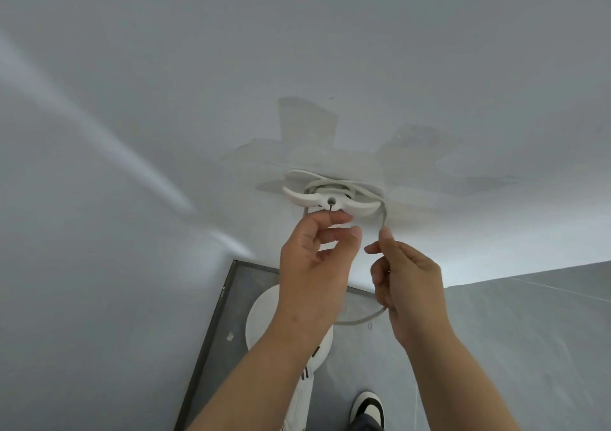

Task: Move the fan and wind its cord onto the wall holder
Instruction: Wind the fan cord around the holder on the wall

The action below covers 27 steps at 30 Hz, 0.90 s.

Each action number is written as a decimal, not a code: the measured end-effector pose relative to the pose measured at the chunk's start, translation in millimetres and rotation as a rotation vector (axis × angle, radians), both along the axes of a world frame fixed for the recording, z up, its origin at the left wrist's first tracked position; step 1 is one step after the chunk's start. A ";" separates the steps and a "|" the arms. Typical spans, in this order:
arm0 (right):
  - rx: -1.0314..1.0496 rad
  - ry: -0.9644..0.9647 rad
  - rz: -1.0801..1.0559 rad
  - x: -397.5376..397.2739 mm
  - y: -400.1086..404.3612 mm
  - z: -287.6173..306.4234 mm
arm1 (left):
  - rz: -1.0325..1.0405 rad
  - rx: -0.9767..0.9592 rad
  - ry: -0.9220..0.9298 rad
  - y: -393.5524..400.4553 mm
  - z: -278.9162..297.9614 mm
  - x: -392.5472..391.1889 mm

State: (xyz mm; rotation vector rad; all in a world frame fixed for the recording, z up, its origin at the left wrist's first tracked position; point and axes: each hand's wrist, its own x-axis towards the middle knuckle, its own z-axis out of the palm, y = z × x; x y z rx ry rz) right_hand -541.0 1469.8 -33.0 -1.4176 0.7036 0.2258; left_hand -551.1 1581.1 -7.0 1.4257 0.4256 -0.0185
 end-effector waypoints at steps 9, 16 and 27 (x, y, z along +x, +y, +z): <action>0.023 0.008 0.060 -6.3 4.8 -7.5 | -0.049 -0.119 -0.058 4.8 -5.9 -8.8; 0.125 0.120 0.208 -5.1 25.1 -22.6 | -0.047 -0.043 -0.025 4.8 -5.5 -8.5; 0.127 0.014 0.366 -29.3 48.6 -24.8 | -0.016 0.327 0.026 17.9 -24.2 -9.1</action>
